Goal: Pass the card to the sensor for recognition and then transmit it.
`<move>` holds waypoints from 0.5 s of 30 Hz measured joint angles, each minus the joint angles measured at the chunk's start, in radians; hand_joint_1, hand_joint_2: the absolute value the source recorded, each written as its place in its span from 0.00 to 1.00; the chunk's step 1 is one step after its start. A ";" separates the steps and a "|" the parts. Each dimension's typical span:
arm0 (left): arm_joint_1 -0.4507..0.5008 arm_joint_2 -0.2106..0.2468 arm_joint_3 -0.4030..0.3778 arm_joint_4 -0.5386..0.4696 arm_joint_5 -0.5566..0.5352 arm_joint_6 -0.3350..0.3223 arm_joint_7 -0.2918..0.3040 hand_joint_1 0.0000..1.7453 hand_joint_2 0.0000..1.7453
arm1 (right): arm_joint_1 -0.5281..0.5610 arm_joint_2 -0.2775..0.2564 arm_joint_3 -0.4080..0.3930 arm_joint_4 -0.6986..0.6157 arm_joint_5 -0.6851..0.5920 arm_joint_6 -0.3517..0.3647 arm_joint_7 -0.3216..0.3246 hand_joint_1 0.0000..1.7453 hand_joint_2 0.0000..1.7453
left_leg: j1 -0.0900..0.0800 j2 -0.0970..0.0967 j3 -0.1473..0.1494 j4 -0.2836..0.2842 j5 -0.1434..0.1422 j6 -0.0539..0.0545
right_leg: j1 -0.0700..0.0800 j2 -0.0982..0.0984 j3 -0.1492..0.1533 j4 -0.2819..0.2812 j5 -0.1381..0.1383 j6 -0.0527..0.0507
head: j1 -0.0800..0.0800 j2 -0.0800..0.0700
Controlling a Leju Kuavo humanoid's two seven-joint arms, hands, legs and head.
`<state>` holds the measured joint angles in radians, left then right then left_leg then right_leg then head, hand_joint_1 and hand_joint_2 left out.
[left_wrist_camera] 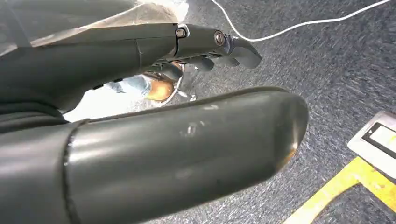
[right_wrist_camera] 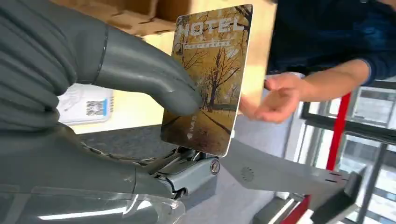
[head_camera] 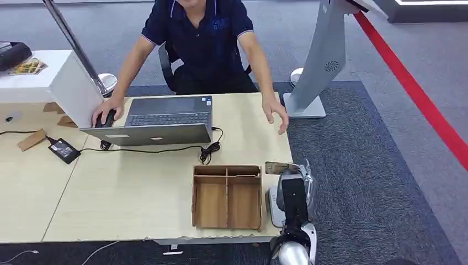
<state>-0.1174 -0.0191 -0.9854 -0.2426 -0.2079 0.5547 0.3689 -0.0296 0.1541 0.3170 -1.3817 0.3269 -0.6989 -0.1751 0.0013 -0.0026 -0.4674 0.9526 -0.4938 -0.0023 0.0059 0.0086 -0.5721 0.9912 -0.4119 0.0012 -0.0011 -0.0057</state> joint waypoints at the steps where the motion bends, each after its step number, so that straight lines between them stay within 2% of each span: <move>1: 0.000 0.000 -0.001 0.000 -0.004 -0.001 0.000 0.00 0.00 | -0.007 0.005 0.001 -0.007 0.002 0.000 -0.001 1.00 1.00 | 0.000 0.000 0.000 0.000 0.000 0.000 | 0.000 0.000 0.000 0.000 0.000 0.000 | 0.000 0.000; 15: -0.002 0.000 -0.011 0.000 -0.022 -0.011 -0.003 0.00 0.00 | -0.042 0.040 0.035 -0.042 0.010 0.000 -0.006 1.00 1.00 | 0.000 0.000 0.000 0.000 0.000 0.000 | 0.000 0.000 0.000 0.000 0.000 0.000 | 0.000 0.000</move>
<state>-0.1190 -0.0191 -0.9960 -0.2426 -0.2300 0.5440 0.3655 -0.0712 0.1938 0.3521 -1.4233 0.3368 -0.6989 -0.1816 0.0013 -0.0026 -0.4675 0.9526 -0.4938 -0.0023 0.0059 0.0085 -0.5721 0.9913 -0.4120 0.0012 -0.0011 -0.0057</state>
